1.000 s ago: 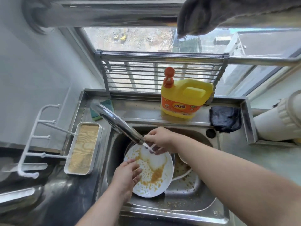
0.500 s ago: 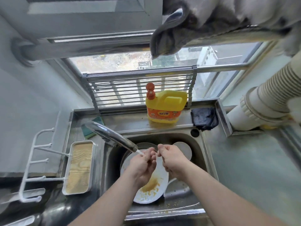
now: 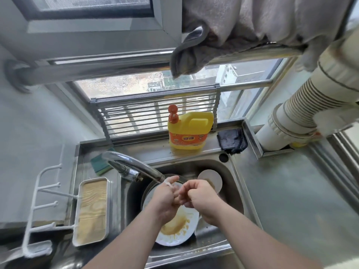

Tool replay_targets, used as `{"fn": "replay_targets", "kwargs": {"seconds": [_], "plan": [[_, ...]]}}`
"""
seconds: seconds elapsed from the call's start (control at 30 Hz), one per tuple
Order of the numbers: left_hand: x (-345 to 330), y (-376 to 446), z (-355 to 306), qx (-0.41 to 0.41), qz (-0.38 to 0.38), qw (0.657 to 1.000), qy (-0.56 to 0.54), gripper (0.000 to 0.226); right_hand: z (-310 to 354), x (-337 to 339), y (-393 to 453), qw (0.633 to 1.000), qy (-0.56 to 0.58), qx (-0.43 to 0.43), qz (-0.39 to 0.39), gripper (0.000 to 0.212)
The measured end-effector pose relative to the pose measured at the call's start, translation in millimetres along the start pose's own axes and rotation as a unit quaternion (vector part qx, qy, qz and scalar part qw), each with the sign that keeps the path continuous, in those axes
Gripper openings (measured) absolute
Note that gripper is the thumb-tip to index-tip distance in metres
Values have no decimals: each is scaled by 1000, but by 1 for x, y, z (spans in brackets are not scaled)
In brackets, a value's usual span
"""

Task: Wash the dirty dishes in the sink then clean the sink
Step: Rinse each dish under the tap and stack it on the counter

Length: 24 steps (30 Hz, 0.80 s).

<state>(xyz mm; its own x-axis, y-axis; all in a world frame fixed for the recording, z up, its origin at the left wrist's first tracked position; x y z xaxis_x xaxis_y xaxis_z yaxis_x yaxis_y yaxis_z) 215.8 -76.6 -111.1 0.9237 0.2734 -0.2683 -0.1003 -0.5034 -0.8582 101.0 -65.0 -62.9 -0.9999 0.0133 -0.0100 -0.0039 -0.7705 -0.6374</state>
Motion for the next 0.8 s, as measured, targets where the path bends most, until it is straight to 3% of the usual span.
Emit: {"fn": "replay_targets", "kwargs": {"seconds": [0.07,0.13,0.2,0.33,0.4,0.5,0.63,0.73,0.8], "plan": [[4,-2,-6,-22,14,998,-53,40,-3,-17,2,1000,-6,3,16,46],[8,-7,-10,-32,9,994,-104,28,-8,-41,3,998,-19,8,57,36],[5,-13,-2,-21,0,994,-106,26,-18,-64,8,995,-5,-14,99,40],[-14,-15,23,-30,-43,996,67,70,-28,-59,26,976,103,-147,122,50],[-9,-8,24,-16,-41,998,33,65,-38,-61,28,976,94,-173,97,49],[11,8,15,6,-51,996,-74,48,-47,-77,18,988,61,-120,77,44],[-10,6,21,-40,-61,997,-16,44,-40,-61,49,973,128,-178,78,47],[2,16,14,-21,-67,996,-57,48,-55,-69,39,982,73,-154,77,57],[1,16,12,18,-79,995,-62,51,-64,-74,37,982,40,-160,89,48]]}}
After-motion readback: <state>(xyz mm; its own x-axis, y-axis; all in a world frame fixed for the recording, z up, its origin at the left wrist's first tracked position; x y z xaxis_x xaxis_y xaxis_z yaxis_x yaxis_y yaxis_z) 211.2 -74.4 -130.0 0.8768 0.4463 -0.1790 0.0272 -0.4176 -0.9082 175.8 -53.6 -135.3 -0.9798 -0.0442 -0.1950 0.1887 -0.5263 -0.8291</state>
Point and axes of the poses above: each hand's wrist, its own y-axis towards the middle knuckle, its own x-axis out of the back of the hand, z = x × y, the point moved 9 cm from there along y, towards the middle knuckle, and after that the axes turned 1 degree about x, right-handed, at the moved point
